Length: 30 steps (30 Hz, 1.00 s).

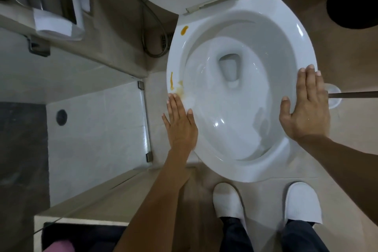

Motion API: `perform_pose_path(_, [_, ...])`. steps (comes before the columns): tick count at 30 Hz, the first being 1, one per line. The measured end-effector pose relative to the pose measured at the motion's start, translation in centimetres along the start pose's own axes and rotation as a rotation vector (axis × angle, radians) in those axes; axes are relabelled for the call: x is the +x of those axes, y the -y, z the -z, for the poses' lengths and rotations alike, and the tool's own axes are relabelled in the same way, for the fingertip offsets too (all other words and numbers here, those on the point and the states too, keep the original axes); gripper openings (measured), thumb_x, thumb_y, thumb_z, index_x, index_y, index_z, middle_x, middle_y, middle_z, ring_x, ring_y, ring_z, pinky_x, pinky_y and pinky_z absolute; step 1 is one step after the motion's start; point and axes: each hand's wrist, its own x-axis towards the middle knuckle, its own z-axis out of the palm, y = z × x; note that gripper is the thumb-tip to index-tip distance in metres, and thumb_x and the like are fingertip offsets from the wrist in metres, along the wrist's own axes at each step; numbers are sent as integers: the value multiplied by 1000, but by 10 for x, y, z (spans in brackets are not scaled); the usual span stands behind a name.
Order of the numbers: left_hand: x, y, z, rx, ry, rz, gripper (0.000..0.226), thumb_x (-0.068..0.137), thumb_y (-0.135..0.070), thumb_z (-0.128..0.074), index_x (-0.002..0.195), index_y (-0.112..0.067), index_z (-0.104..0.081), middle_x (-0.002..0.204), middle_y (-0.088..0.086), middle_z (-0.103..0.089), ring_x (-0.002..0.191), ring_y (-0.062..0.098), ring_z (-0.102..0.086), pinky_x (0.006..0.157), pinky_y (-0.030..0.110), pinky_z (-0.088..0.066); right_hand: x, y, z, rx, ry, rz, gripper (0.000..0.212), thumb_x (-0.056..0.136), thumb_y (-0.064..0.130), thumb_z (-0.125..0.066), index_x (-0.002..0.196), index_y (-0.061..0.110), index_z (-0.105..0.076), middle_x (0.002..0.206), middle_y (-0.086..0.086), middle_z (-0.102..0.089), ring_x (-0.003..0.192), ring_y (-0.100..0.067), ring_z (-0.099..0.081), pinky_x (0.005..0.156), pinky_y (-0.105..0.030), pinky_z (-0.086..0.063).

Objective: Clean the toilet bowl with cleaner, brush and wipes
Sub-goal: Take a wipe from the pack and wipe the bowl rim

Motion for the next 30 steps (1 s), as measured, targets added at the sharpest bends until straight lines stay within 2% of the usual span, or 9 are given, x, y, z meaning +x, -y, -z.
perform_pose_path(6, [-77,3,-13,-70,87,-72,62,93,-49,5,146,-20,19,153,-9,25,141,4,23,113,33,16,0,0,-1,20,0,-7,71,91,34,-32,154,12,-8,161,-6,-5,148,-22,-3,119,-50,-15])
perform_pose_path(9, [-79,7,-14,-62,94,-82,65,89,-55,12,145,-21,21,152,-11,26,139,2,26,113,31,19,0,-1,-2,30,-8,-4,71,90,32,-34,153,11,-10,161,-6,-7,148,-22,-4,118,-51,-17])
perform_pose_path(15, [-26,14,-1,10,62,-138,58,96,-47,-1,146,-23,20,153,-9,24,140,5,24,114,35,15,0,-2,-3,35,-18,-13,70,90,31,-35,153,11,-12,161,-6,-8,148,-22,-5,117,-51,-18])
perform_pose_path(21, [41,12,21,11,35,-159,57,103,-33,-15,150,-18,13,158,-2,16,145,12,12,115,38,12,0,-2,-5,33,-20,-10,71,89,32,-35,153,10,-12,161,-7,-8,148,-23,-6,117,-51,-18])
perform_pose_path(30, [74,4,31,-68,-3,-175,55,104,-29,-19,152,-17,7,159,-2,10,146,15,4,116,38,5,0,-1,-3,35,-19,-9,72,88,33,-33,153,10,-13,161,-7,-9,148,-24,-6,118,-50,-16])
